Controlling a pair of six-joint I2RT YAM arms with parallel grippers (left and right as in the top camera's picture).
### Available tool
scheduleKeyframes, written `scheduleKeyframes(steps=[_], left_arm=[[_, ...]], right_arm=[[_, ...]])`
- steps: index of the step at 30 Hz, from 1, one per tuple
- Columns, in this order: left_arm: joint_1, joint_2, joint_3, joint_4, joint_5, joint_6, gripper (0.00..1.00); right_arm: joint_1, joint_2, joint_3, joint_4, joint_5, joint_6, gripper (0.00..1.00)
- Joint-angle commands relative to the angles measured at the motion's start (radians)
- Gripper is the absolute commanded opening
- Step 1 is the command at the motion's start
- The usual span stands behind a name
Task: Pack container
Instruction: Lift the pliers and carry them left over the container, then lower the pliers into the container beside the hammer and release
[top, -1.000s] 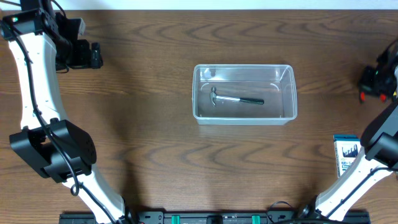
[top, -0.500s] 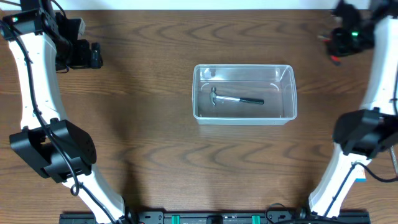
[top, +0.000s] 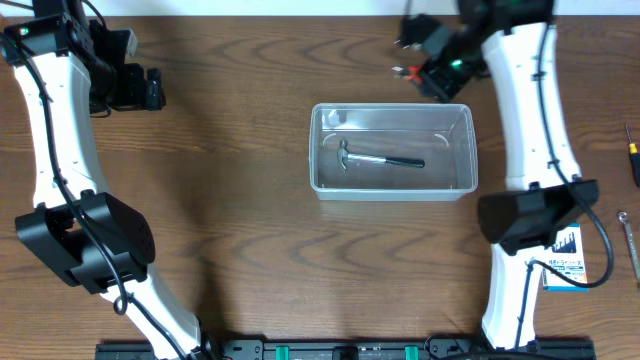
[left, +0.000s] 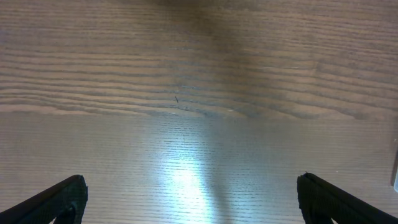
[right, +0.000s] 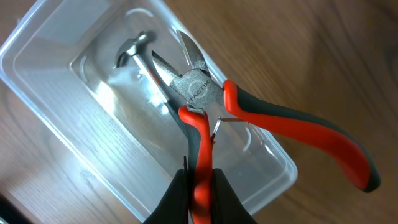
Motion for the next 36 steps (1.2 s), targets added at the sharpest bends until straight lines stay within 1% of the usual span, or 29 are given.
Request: scheduleKeyframes(steps=[1,6,11,15,19,26,30,36], left_arm=[[0.003,0.012,-0.007,-0.003,0.013,-0.002,0.98],[0.003,0.012,-0.007,-0.003,0.013,-0.002,0.98],[0.003,0.012,-0.007,-0.003,0.013,-0.002,0.98],[0.003,0.012,-0.007,-0.003,0.013,-0.002,0.98],[0.003,0.012,-0.007,-0.003,0.013,-0.002,0.98],[0.003,0.012,-0.007,-0.003,0.013,-0.001,0.98],[0.003,0.012,-0.007,-0.003,0.013,-0.002,0.98],[0.003,0.012,-0.007,-0.003,0.013,-0.002,0.98]], right_arm=[[0.056,-0.007,-0.011,-0.004,0.082,-0.047,0.01],[0.092,-0.007,-0.096,-0.003,0.079,-0.072,0.01],[0.098,-0.007,-0.188,-0.003,0.013,-0.14,0.01],[0.098,-0.006,-0.224,0.0,0.004,-0.179,0.01],[0.097,-0.006,-0.261,0.016,-0.035,-0.246,0.01],[0.095,-0.006,-0.363,0.09,-0.039,-0.256,0.01],[0.095,-0.006,-0.431,0.134,-0.039,-0.255,0.05],[0.095,-0.006,-0.499,0.167,-0.039,-0.255,0.05]])
